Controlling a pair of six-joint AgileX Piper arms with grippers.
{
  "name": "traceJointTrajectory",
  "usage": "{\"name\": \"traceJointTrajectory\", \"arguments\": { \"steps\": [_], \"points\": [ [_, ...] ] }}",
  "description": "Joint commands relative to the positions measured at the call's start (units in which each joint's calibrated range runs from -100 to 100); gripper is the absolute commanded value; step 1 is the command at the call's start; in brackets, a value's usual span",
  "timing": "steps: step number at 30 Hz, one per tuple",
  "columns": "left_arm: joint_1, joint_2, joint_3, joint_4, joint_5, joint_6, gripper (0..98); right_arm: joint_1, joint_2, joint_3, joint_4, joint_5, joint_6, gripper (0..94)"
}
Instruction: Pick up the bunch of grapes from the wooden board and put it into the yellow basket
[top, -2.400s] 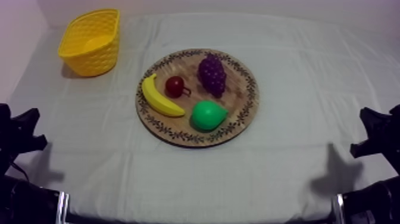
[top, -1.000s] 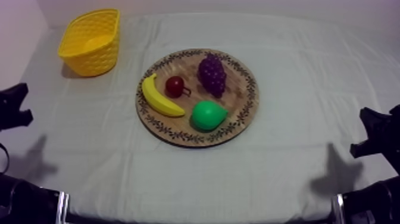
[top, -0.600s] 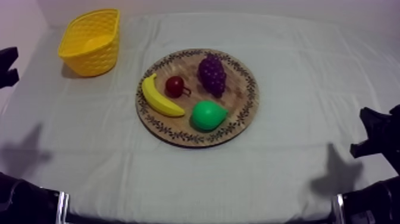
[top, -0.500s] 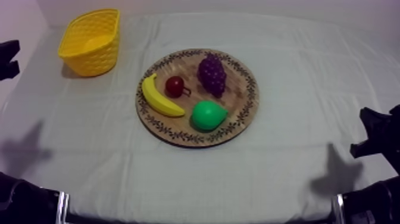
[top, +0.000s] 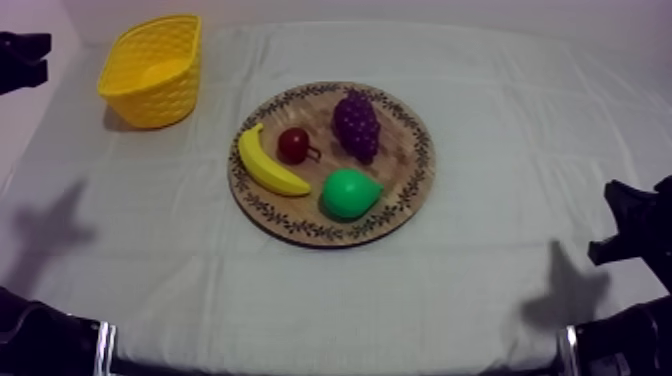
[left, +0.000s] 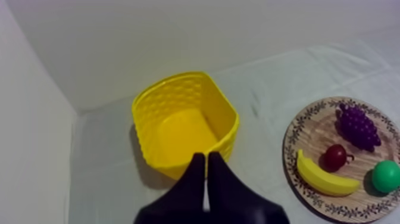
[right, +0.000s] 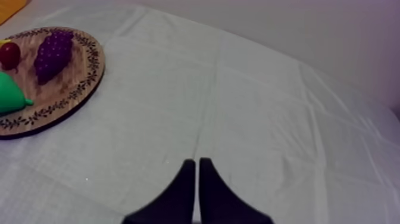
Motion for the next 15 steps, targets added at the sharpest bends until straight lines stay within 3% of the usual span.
{"name": "traceJointTrajectory", "arguments": {
  "steps": [1, 15],
  "points": [
    [0.1, 1.5, -1.5, 0.03, 0.1, -0.2, 0.0, 0.0, 0.0, 0.0, 0.0, 0.0, 0.0, 0.5],
    [3.1, 13.3, -10.4, -0.22, 0.5, -1.8, 0.0, 0.0, 0.0, 0.0, 0.0, 0.0, 0.0, 0.5]
  ]
}}
